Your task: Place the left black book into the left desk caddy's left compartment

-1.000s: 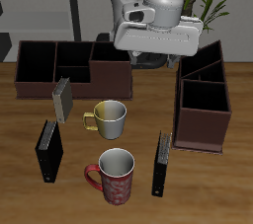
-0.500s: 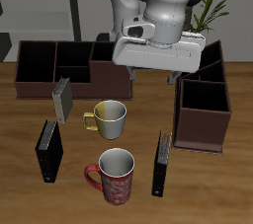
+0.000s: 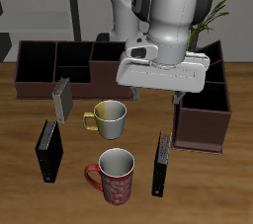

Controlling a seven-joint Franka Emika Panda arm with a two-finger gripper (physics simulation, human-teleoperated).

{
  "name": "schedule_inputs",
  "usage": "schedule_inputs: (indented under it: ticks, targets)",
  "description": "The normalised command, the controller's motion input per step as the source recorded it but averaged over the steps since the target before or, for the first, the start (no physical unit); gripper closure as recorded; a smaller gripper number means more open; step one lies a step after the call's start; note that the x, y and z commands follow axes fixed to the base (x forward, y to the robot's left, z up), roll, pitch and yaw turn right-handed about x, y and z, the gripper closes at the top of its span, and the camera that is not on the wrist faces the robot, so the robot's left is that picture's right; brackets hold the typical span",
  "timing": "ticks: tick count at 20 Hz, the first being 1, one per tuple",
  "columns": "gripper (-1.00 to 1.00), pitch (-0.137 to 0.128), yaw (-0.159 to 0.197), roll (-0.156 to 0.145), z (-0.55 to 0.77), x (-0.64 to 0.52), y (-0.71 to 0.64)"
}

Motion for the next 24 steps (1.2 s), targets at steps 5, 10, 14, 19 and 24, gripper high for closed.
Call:
schedule_inputs:
  ticks: [5, 10, 14, 19, 24]
  targets:
    - [-1.0, -0.017, -0.05, 0.036, -0.17, 0.13, 0.19]
    - [-1.0, -0.01, -0.017, 0.027, -0.33, 0.13, 0.11]
    - [-1.0, 0.017, -0.018, 0.026, -0.43, 0.13, 0.1]
    - [-1.0, 0.018, -0.007, 0.011, -0.35, 0.06, 0.02]
    - [-1.0, 0.025, -0.022, 0.003, -0.33, 0.02, -0.01]
